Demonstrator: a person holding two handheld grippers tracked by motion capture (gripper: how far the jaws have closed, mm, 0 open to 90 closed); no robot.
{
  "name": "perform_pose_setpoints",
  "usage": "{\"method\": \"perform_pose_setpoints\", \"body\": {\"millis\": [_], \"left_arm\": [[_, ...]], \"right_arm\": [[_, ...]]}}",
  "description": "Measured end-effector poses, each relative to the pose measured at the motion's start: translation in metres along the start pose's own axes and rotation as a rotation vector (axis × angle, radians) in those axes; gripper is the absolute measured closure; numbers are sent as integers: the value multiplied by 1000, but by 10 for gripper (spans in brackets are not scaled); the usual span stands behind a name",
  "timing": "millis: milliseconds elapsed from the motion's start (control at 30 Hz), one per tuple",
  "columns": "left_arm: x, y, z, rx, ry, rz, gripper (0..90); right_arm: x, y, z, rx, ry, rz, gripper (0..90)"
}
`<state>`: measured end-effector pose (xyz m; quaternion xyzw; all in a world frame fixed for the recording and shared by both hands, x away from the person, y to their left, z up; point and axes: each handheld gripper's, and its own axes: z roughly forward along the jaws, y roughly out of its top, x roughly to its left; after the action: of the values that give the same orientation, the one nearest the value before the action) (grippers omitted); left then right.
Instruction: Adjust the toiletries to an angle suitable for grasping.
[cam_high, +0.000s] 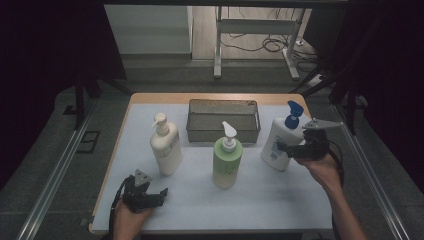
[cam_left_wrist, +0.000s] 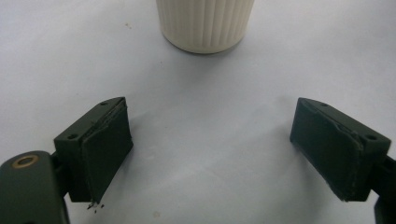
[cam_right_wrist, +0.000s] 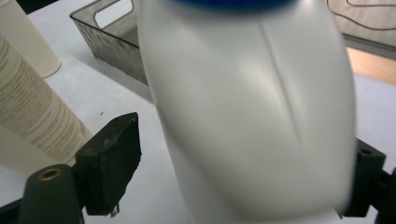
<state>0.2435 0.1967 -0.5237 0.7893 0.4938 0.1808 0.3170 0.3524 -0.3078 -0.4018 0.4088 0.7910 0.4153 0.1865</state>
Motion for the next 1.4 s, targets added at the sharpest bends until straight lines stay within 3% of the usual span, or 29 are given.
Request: {"method": "perform_pose_setpoints", "body": {"millis": [367,600,833,1400], "left_arm": [[0,0,0,0,0,0,121],[0,0,0,0,0,0,121],[0,0,0,0,0,-1,121],[0,0,0,-3,1,-1,121]], "right_arm": [[-3,7,2,6,9,-14,360],[1,9,-1,27,-21,-28,384],[7,12,-5,43,-58,-11,392],[30,52,-22,13,5,-15,396]]}}
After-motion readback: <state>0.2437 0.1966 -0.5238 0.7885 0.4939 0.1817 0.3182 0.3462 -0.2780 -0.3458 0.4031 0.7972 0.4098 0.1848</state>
